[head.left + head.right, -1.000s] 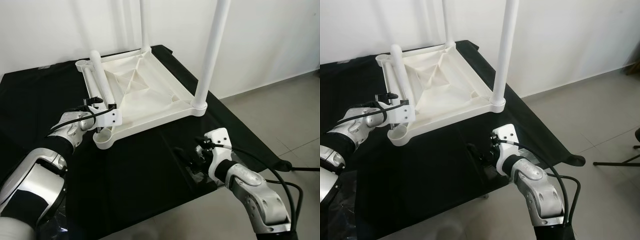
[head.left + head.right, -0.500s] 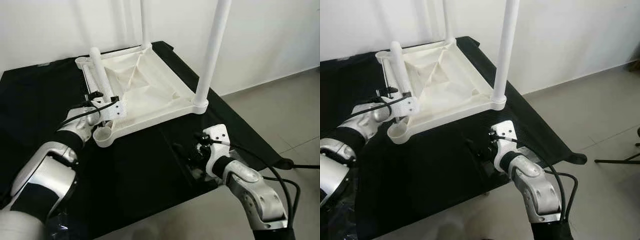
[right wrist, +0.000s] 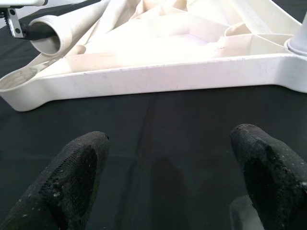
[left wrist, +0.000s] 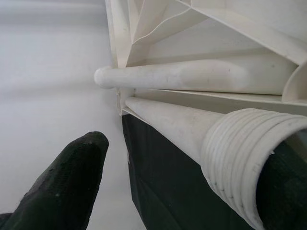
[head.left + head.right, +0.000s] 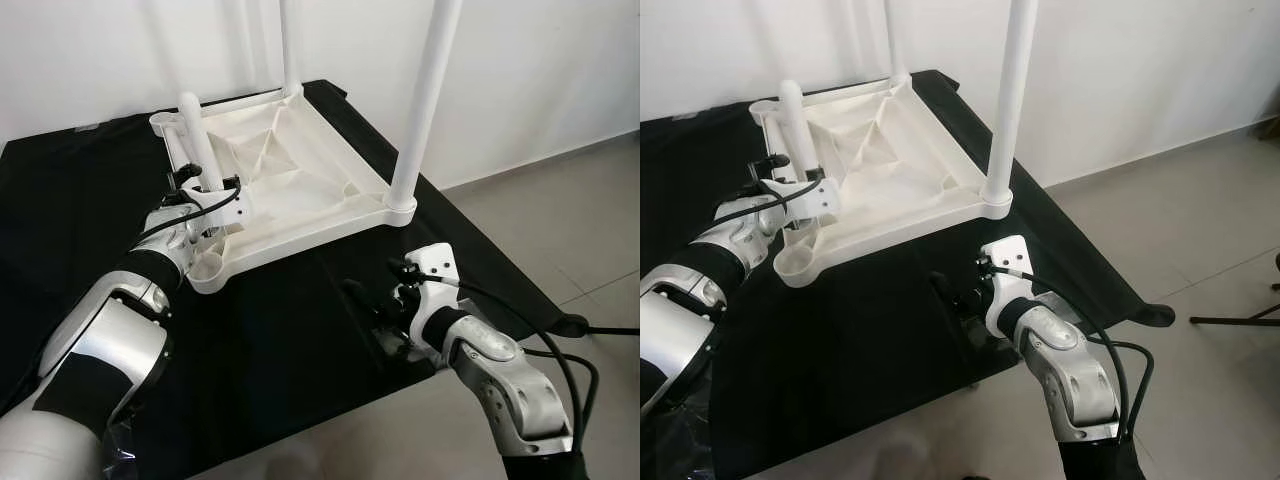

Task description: Building children table

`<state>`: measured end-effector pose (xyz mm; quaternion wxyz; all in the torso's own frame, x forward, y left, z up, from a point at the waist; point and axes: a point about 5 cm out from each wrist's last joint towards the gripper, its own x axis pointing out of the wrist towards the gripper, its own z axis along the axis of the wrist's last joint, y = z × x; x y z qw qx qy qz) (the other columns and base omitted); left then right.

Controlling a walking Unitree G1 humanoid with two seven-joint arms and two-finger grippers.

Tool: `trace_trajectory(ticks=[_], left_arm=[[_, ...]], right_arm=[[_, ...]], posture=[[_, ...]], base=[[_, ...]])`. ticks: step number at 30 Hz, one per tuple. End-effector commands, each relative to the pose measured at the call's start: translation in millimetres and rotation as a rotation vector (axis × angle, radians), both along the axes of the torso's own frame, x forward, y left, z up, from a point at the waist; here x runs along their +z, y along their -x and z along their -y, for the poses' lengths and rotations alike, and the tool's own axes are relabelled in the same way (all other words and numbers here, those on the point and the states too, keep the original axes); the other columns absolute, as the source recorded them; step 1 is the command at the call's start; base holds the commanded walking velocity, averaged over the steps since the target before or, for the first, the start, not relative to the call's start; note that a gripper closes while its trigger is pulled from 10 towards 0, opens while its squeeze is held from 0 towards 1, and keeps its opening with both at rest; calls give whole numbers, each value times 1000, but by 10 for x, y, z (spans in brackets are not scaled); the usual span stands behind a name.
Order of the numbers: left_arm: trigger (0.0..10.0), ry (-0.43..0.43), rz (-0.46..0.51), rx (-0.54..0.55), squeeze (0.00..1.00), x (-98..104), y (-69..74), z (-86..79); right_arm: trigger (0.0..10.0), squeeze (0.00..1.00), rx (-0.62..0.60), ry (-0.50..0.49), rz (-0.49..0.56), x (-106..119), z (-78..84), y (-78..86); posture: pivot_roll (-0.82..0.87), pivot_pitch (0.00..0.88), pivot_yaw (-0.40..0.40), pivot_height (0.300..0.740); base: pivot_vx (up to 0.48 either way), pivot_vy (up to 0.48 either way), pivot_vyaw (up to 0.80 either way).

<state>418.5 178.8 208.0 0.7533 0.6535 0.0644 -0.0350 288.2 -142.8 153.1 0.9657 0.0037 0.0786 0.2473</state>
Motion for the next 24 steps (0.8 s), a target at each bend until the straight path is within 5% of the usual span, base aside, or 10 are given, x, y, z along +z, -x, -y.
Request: trace_trajectory(ticks=[1,3,4,5,15,24], left_arm=[[10000,-19,16,14,0,4,-3,-5],[10000,-23,24,15,0,-4,-2,3],[1529,-29,28,13,0,-20,0,15],[0,-30,27,10,0,-43,4,26],[0,-53,24,13,0,-119,23,17],[0,-8,80,71,0,-46,43,-239]], right_arm=[[10000,0,11,-7,11,43,-55,6],[10000,0,10,-8,14,53,-62,5],[10000,0,7,-7,17,59,-67,4],[10000,0,4,-6,20,65,-65,3],[10000,0,-30,-3,41,122,-17,-25],[10000,0,-43,-23,85,203,-33,-101]], posture=[[-125,116,34,740],[-125,116,34,740],[-132,116,37,740],[-135,116,38,740],[-148,112,46,740],[-141,70,36,740]], base=[[0,0,0],[0,0,0],[0,0,0],[0,0,0],[0,0,0],[0,0,0]])
